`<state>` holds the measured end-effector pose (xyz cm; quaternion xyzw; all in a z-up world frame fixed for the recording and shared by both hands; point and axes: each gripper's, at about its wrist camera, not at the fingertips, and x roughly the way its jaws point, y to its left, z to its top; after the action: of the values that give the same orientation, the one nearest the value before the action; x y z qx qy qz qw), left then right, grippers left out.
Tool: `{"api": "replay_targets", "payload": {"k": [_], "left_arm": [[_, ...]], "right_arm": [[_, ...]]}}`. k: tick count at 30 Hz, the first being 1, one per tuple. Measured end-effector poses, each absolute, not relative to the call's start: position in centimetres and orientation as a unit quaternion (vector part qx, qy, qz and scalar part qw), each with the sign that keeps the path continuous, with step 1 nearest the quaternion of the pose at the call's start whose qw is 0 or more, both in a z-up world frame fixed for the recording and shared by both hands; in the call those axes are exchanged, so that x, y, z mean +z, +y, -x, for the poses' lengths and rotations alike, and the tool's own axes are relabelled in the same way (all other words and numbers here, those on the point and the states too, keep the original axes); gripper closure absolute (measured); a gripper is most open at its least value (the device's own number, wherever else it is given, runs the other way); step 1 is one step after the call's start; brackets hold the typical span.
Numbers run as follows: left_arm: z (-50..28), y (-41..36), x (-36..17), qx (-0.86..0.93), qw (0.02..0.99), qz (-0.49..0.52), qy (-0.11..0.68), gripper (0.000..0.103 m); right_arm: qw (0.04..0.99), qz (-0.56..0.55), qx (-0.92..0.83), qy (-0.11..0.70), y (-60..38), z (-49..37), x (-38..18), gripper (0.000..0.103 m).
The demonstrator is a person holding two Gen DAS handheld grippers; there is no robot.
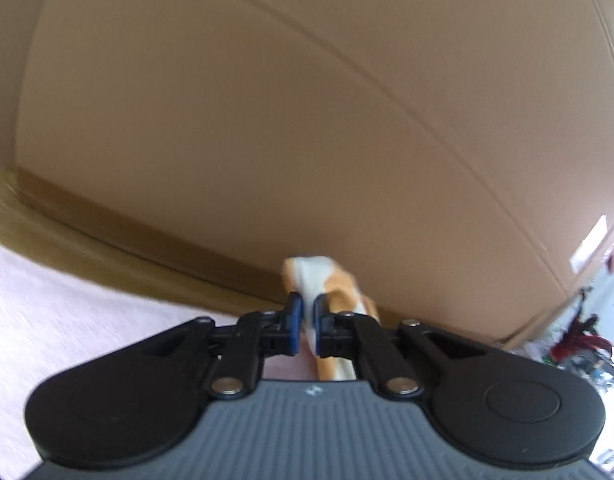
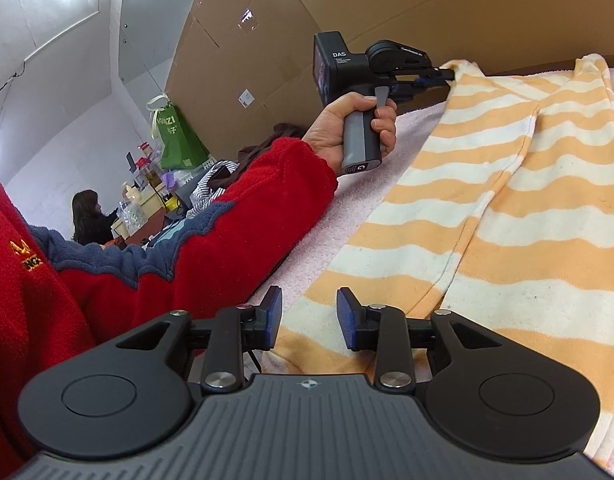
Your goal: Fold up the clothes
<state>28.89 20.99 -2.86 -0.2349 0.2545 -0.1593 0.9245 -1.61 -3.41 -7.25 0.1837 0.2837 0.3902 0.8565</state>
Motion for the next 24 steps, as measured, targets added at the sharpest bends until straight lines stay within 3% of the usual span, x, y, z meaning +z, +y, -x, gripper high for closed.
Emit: {"api": "replay_targets", "payload": {"k": [3,5,6,9,14,24], "left_arm": [[-30.3,21.5,-4.4,-0.149,0.907,0.255,0.299,0.100],[-30.1,22.6,-4.1,-0.148,0.901,0.288,0.290,0.081],[-29.7,23.0,-3.8,-0.135,0.907,0.284,0.279,0.078],[-28.5,23.5,-2.4,-0.101,0.930,0.253,0.248,0.079],[-24.4,21.1,0.7,-0.207,0.933,0.202,0.214,0.078],[-20.7,15.2,-2.3,-0.221,0.933,0.084,0.271,0.078]], "right_arm": [[0.856,-0.180,0.391,0.286,-3.4,1.6,-7.3,0.067],[0.857,-0.173,0.391,0.287,-3.2,1.7,-7.3,0.066],[0.858,-0.166,0.391,0.289,-3.1,1.8,-7.3,0.066],[0.864,-0.145,0.388,0.288,-2.7,2.3,-7.2,0.067],[0.870,-0.127,0.394,0.270,-2.4,3.5,-6.6,0.070],[0.889,-0.123,0.359,0.257,-2.6,4.0,-7.3,0.068]]}}
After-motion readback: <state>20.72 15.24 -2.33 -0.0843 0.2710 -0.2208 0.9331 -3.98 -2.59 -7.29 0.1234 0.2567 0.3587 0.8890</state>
